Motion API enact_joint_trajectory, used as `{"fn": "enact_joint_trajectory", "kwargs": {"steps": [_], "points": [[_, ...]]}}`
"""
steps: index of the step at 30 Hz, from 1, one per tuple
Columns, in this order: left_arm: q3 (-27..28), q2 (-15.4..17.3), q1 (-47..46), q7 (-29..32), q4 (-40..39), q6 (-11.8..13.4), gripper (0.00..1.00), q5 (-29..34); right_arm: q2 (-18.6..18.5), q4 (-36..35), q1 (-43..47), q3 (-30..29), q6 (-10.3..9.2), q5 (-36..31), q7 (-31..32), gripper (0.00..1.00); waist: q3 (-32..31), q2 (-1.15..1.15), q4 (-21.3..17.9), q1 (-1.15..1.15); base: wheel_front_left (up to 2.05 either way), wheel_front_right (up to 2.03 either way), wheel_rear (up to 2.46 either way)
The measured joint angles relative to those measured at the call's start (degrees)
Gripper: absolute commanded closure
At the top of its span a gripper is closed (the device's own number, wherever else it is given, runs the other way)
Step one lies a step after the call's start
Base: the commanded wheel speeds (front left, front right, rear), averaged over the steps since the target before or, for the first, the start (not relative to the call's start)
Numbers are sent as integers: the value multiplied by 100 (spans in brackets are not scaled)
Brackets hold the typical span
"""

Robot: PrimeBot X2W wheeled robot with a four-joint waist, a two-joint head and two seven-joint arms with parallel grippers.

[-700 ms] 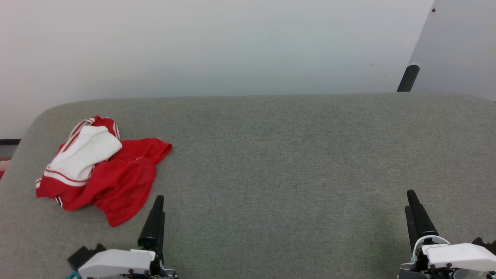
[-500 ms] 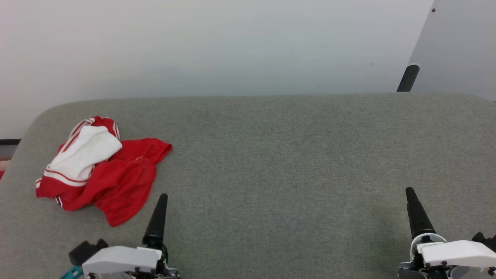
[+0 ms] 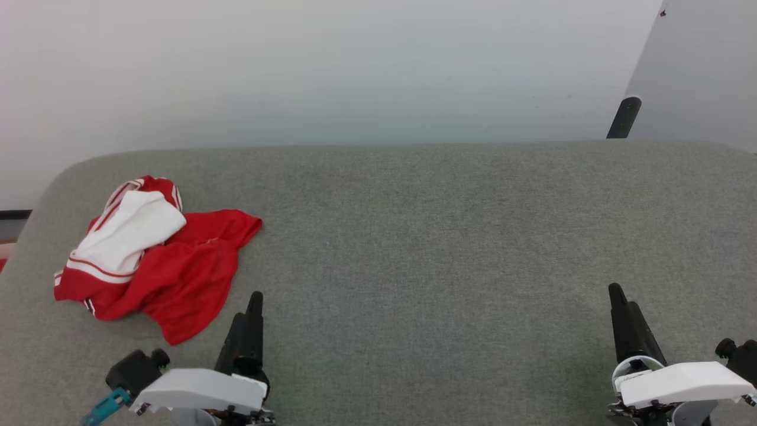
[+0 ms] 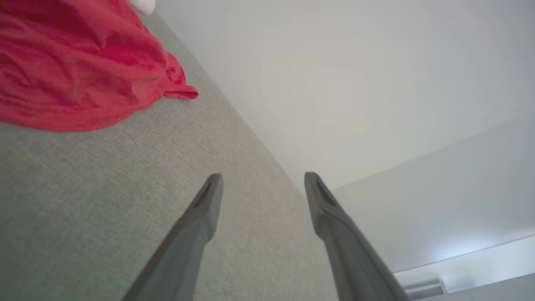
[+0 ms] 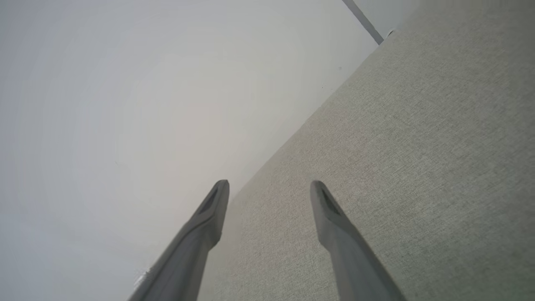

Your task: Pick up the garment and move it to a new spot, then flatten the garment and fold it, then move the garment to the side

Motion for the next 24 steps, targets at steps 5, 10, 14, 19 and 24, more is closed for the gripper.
{"fn": "enact_joint_trajectory", "kwargs": {"steps": [5,10,14,19,24], "points": [[-22,0,0,-81,-15,75,0,727,1,-29,-8,-8,0,-740,-66,0,9,0,-2,0,0,0,0],[-56,3,0,-169,-53,111,0,1443,2,-56,-12,-16,0,-1430,-124,0,16,0,-5,0,0,0,0],[-51,9,0,-227,-74,125,0,1957,2,-82,-12,-24,0,-1919,-185,0,20,0,-6,0,0,0,0],[-40,5,4,-302,-104,133,0,2539,2,-113,-12,-35,0,-2491,-264,0,19,0,-11,0,0,0,0],[-4,11,17,-372,-199,130,0,3109,2,-145,-10,-44,0,-2871,-331,0,12,0,-16,0,0,0,0]]}}
